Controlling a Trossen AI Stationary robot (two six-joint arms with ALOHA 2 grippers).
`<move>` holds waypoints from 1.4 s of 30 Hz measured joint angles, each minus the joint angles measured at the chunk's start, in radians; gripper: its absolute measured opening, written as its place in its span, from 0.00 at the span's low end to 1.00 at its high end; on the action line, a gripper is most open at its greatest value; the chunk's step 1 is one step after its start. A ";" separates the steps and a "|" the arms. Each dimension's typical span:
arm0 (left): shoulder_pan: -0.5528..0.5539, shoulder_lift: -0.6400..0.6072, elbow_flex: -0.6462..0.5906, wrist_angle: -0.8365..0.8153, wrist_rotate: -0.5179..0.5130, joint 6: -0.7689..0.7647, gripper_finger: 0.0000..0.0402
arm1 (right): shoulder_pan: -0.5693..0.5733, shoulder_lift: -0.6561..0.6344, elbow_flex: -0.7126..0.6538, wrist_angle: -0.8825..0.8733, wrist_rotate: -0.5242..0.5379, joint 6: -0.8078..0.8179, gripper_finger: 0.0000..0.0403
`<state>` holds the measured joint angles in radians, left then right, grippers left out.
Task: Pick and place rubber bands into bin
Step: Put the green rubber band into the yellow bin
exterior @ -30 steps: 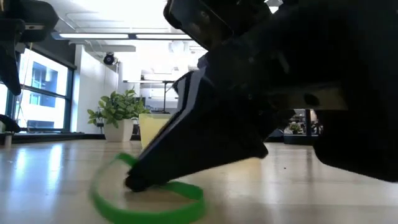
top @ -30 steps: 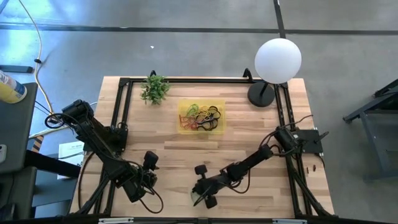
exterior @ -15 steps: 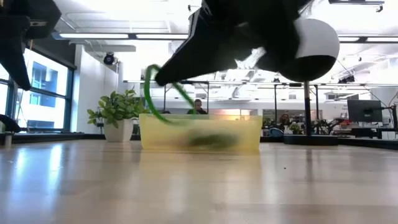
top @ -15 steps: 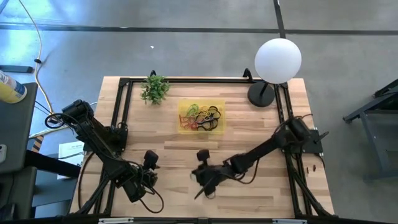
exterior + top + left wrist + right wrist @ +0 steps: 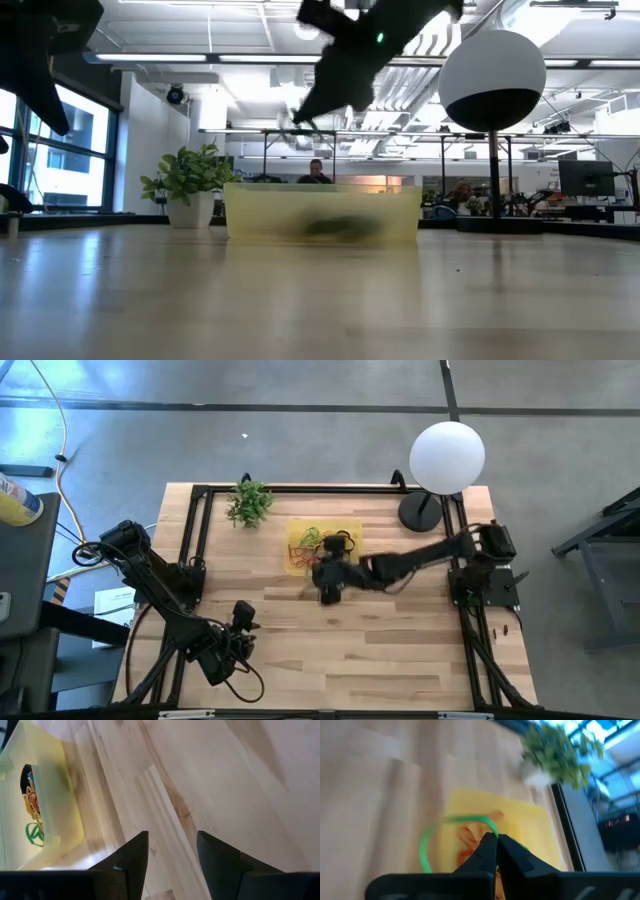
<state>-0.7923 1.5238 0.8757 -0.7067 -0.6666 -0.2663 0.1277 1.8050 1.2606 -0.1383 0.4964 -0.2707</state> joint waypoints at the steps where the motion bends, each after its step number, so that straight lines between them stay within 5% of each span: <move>1: 0.000 0.000 0.000 0.001 -0.001 0.004 0.39 | -0.027 0.000 0.000 -0.007 -0.011 0.000 0.00; 14: 0.000 0.000 0.000 -0.001 -0.058 0.066 0.39 | -0.330 0.006 0.000 -0.026 -0.233 0.024 0.00; 24: 0.000 0.000 0.000 0.011 -0.116 0.083 0.39 | -0.398 0.096 0.000 -0.021 -0.383 0.077 0.03; 38: 0.001 0.000 0.002 0.003 -0.130 0.087 0.39 | -0.395 0.099 0.000 -0.046 -0.405 0.095 0.51; 42: 0.001 0.000 0.002 0.006 -0.130 0.087 0.39 | -0.405 0.099 0.000 -0.082 -0.497 0.118 0.61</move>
<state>-0.7914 1.5238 0.8772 -0.7002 -0.7971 -0.1795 -0.2772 1.9038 1.2606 -0.2201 -0.0003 -0.1531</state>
